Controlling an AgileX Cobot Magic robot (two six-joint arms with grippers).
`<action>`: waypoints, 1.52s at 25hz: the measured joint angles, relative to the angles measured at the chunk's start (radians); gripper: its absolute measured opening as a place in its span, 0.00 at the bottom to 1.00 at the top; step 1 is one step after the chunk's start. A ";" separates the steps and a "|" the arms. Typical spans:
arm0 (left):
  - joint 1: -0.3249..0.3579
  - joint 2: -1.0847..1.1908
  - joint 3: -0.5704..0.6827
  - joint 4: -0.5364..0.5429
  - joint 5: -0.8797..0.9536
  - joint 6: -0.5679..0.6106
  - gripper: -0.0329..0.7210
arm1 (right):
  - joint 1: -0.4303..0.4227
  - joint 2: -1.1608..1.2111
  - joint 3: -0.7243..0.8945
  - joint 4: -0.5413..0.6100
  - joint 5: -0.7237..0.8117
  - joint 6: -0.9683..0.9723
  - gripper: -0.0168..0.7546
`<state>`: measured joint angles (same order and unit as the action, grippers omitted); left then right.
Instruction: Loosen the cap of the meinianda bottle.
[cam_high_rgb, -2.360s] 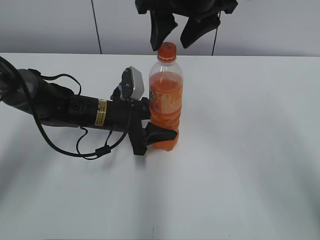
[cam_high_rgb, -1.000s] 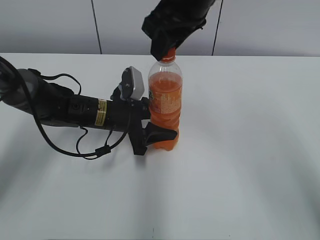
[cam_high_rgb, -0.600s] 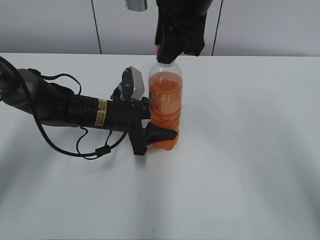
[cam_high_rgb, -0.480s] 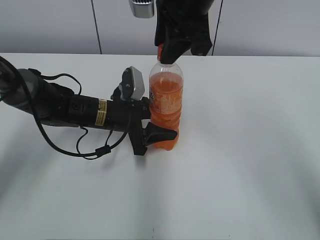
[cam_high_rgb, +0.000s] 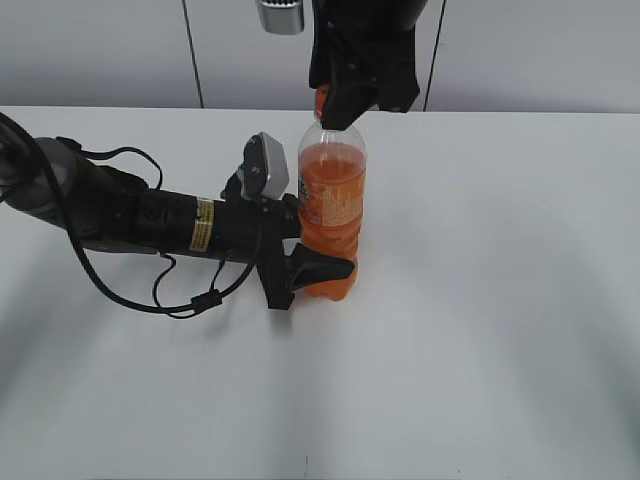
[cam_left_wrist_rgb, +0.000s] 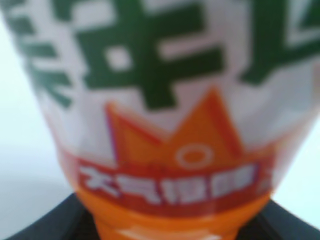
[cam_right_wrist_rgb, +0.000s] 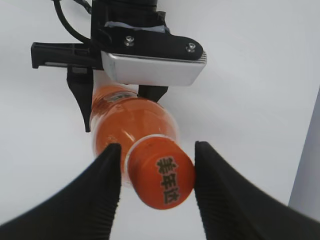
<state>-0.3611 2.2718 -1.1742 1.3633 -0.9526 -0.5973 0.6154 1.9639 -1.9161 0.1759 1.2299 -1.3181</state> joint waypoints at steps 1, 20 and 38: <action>0.000 0.000 0.000 0.000 0.001 -0.001 0.58 | 0.000 0.000 0.000 0.002 0.000 0.013 0.52; 0.000 0.000 0.000 -0.001 0.002 -0.003 0.58 | 0.000 -0.093 0.000 0.047 0.000 0.964 0.75; 0.000 0.000 0.000 -0.001 0.002 -0.003 0.58 | 0.000 -0.039 0.000 -0.046 0.000 1.498 0.75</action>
<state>-0.3611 2.2718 -1.1742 1.3624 -0.9507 -0.6003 0.6154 1.9248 -1.9161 0.1302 1.2299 0.1804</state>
